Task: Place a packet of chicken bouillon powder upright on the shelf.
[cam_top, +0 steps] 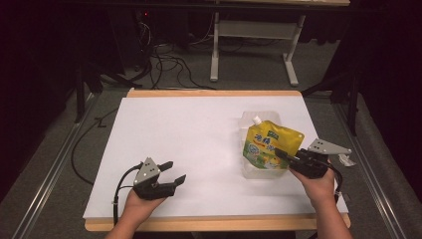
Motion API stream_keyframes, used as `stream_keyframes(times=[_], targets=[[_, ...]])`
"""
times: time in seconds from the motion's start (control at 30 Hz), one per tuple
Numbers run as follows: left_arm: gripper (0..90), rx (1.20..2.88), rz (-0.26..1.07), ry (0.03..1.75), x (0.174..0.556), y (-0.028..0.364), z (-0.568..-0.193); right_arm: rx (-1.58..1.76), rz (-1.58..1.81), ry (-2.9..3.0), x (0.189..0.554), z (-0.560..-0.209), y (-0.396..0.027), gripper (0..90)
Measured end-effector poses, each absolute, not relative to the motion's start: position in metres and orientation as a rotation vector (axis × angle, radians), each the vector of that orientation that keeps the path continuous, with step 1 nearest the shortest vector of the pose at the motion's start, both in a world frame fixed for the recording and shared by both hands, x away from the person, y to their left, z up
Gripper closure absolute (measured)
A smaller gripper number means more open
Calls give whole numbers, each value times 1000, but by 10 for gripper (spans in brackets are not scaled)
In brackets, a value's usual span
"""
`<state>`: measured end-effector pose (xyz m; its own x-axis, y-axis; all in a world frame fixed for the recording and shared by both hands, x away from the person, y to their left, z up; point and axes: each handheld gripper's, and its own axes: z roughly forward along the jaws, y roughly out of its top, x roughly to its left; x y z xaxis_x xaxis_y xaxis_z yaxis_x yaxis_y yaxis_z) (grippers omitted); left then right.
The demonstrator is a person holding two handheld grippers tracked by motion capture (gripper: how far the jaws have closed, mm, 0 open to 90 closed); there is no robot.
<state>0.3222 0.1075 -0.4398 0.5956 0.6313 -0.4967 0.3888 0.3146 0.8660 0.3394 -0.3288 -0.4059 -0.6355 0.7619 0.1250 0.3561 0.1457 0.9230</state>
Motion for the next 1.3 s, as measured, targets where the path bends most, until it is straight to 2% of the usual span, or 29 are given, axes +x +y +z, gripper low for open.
stream_keyframes(times=[0.13,0.37,0.57,0.77,1.0,1.3], targets=[[338,1301,200,987,322,107,-440,1080,1487,2058,340,-406,-329,702],[338,1304,200,986,322,106,-440,1109,1494,2041,340,-404,-328,547],[338,1302,201,984,322,106,-440,1124,1489,2011,339,-403,-328,477],[338,1307,199,983,322,106,-440,1134,1490,1957,336,-397,-327,344],[339,1313,200,978,322,105,-441,1120,1519,1894,331,-385,-327,300],[340,1314,197,979,322,104,-441,1074,1565,1815,321,-365,-327,286]])
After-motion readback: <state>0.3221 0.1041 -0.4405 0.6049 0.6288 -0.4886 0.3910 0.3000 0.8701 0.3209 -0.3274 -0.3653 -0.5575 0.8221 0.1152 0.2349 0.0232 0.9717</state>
